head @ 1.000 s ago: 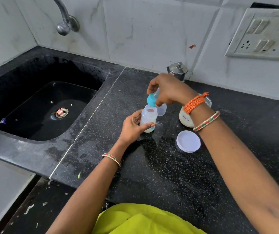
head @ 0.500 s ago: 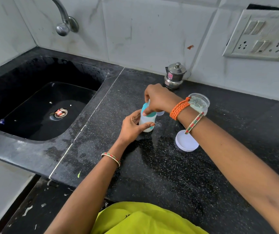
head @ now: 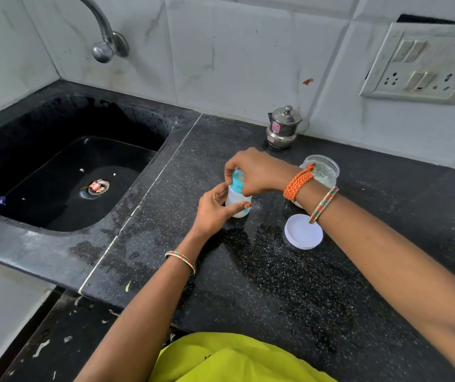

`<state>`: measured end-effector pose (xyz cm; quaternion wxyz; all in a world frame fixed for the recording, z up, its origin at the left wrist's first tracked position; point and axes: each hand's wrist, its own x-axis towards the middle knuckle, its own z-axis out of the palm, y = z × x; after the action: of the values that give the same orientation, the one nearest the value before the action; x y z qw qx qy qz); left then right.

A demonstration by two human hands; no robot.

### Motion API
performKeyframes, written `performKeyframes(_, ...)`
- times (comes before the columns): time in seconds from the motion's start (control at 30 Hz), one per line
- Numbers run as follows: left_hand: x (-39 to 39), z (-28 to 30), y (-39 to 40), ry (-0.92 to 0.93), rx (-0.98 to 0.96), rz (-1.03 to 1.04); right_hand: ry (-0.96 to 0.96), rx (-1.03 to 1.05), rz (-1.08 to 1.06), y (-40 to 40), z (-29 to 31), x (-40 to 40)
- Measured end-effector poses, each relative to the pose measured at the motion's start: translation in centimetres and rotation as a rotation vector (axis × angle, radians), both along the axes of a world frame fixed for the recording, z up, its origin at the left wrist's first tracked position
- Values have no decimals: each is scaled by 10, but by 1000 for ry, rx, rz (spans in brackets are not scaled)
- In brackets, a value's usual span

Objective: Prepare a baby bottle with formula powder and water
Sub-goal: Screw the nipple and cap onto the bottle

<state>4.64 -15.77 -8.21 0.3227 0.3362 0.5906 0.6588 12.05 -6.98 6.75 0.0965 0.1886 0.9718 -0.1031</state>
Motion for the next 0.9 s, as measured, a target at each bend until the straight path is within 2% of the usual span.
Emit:
performKeyframes(0.13,1,2,-1,38,-8,-22,206,28,-213,-2,-8,-2)
performKeyframes(0.23,3,3,-1,78,-12,-18,91,130,-224,2,-11,-7)
performKeyframes(0.33,3,2,-2,79,-9,-13,-57,-33,-128,7,-10,-6)
performKeyframes(0.5,5,5,-1,121,-27,-6,95,-121,-308,3,-3,-4)
performKeyframes(0.67,11,8,-3,220,-34,65,218,59,-384,-9,-17,-2)
performKeyframes(0.77,10,11,-3,198,-42,42,301,180,-386,-12,-30,5)
performKeyframes(0.83,4,12,-4,103,-37,-8,372,123,-369,-6,-40,12)
performKeyframes(0.9,-7,13,-6,28,-53,-84,416,-116,-312,5,-50,23)
